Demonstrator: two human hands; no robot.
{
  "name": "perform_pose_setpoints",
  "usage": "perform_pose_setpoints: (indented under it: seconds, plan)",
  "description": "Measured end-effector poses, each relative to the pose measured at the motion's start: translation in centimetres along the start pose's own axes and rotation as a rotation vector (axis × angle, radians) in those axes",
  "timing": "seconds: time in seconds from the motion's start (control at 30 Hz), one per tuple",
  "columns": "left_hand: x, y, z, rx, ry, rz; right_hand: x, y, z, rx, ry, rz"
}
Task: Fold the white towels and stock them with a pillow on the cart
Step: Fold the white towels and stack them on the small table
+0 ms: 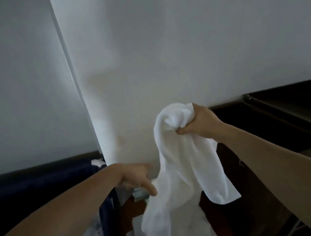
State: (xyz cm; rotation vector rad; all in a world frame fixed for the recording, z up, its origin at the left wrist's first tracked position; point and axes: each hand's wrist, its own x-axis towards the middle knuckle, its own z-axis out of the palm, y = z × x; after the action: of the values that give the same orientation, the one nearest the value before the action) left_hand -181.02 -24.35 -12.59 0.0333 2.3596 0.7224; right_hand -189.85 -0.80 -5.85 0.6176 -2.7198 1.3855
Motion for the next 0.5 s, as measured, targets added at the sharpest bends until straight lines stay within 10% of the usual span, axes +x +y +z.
perform_pose_setpoints:
  seconds: [0.2,0.5]
  plan:
    - [-1.4,0.9,-2.3,-0.298,0.322,0.285,-0.9,-0.2,2.4,-0.412,-0.244,-0.104]
    - [0.0,0.9,-1.6,-0.529,0.406,0.324,-2.2,-1.9,-1.2,-0.149,-0.172,-0.097]
